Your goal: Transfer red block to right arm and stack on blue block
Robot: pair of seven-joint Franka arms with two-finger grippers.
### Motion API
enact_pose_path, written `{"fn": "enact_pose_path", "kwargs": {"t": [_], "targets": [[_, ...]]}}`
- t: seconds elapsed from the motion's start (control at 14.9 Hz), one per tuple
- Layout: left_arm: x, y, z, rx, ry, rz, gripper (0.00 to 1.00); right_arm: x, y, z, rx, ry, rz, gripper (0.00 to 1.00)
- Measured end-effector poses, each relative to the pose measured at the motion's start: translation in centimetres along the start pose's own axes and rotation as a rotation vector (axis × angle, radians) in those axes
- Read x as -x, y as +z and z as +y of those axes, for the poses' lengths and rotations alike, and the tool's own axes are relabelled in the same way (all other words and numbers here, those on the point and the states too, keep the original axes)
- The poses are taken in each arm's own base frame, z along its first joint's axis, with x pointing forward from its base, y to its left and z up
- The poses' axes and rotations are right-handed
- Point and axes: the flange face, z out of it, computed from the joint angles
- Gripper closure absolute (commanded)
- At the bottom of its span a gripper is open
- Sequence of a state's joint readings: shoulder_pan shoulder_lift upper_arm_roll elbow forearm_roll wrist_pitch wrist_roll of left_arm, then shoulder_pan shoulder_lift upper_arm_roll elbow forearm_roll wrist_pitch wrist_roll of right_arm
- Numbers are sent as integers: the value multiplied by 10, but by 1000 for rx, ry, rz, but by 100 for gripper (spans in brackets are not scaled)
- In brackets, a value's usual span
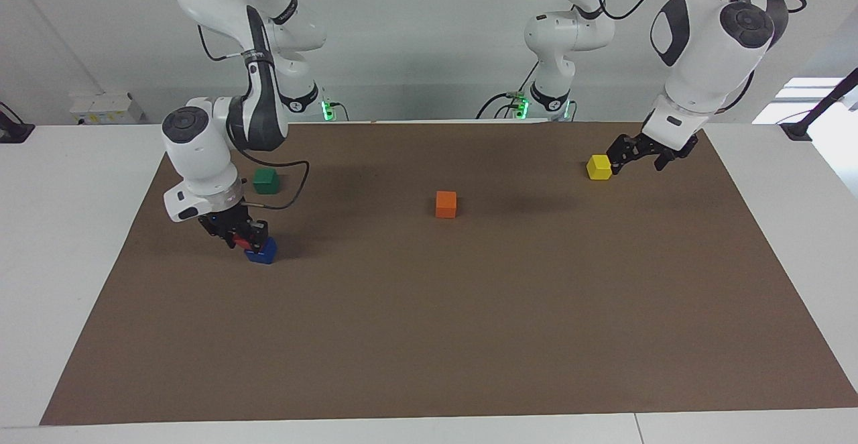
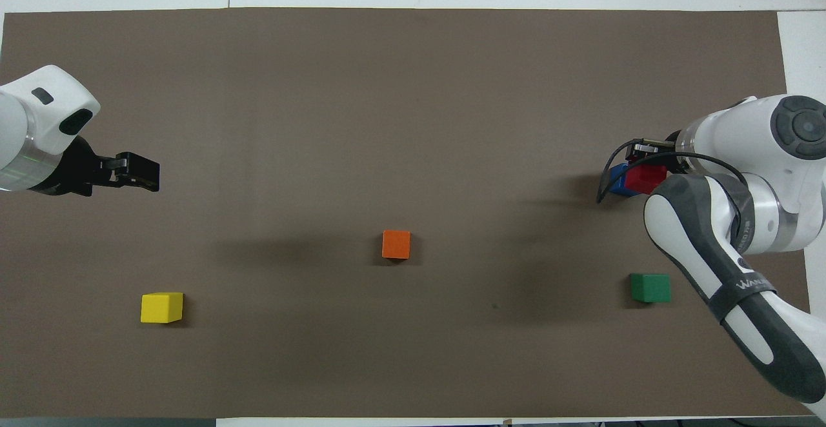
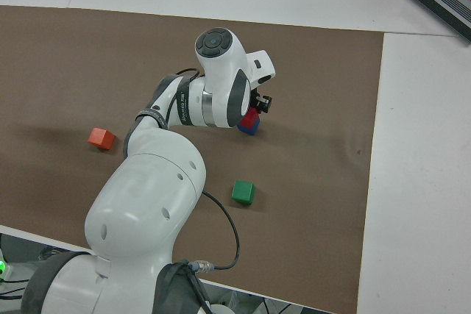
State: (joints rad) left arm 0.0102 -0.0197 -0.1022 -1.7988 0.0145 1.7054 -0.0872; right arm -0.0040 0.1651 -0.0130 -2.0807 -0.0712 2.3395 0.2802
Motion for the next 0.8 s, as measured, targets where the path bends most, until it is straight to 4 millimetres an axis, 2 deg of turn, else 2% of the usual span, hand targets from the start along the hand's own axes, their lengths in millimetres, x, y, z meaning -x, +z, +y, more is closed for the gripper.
{"fn": "enact_pose_path", "kwargs": {"t": [0.4, 0.54, 0.67, 0.8], "targets": [[-1, -3, -5, 0, -7, 8, 0, 0, 1, 0, -1, 0, 4, 100], [-2, -20, -4, 2, -3, 39, 0, 0, 1, 0, -1, 0, 4, 100], [-1, -46, -5, 2, 5, 58, 0, 1, 1, 0, -1, 0, 3, 100], [0, -57, -5, 1, 32, 72, 0, 1, 1, 0, -1, -1, 3, 100]]}}
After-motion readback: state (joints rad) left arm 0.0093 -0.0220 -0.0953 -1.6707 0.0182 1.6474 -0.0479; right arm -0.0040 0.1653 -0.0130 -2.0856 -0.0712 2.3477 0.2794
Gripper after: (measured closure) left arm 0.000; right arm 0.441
